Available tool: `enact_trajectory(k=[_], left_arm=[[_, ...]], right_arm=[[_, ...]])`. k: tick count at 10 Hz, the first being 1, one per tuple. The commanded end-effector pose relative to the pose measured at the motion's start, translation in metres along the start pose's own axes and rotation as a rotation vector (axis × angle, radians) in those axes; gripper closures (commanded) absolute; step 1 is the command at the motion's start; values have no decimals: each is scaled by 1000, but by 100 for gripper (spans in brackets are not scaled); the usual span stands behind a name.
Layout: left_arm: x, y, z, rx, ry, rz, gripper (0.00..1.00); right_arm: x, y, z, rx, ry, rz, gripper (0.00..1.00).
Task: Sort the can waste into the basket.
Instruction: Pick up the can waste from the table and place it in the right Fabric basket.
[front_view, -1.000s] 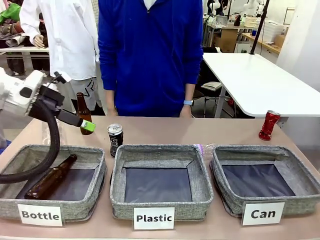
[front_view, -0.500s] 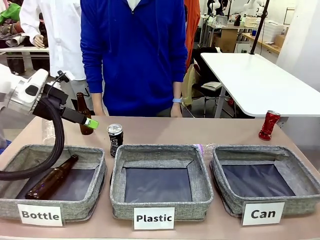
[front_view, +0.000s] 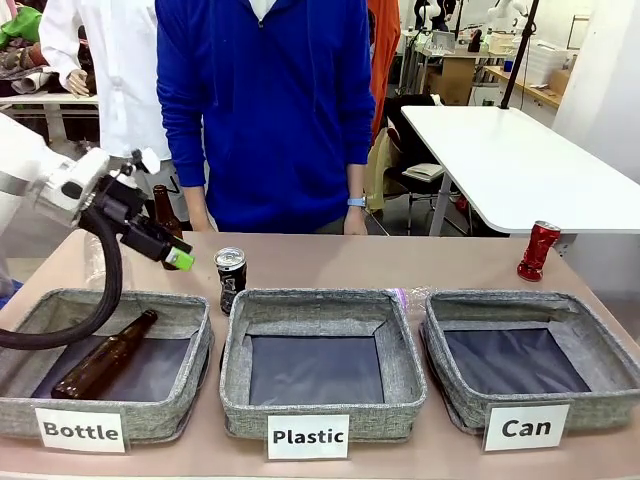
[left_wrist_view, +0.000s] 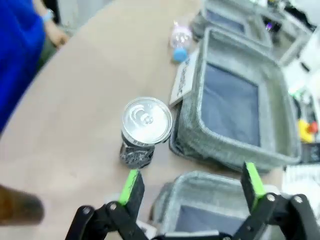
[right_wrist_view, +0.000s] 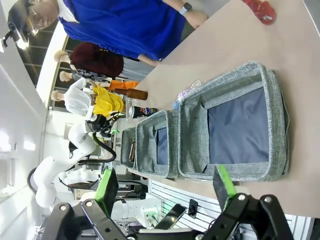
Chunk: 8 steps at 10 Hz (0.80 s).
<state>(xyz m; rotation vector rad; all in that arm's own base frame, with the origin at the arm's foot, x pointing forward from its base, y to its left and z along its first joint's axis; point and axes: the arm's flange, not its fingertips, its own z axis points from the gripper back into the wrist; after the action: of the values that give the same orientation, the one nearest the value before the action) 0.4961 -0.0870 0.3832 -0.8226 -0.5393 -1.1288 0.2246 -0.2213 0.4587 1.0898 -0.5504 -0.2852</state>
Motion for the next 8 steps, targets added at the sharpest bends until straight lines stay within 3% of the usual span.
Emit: enact_trajectory(k=[1, 4, 8], left_arm=[[-5, 41, -5, -83, 48, -169, 0], [-18, 72, -31, -78, -2, -319, 0], [-23, 92, -44, -42, -19, -329, 0]], right_arm=[[1, 1, 0, 25, -14, 24, 0], [1, 1, 0, 25, -14, 24, 0], [1, 1, 0, 25, -14, 24, 0]])
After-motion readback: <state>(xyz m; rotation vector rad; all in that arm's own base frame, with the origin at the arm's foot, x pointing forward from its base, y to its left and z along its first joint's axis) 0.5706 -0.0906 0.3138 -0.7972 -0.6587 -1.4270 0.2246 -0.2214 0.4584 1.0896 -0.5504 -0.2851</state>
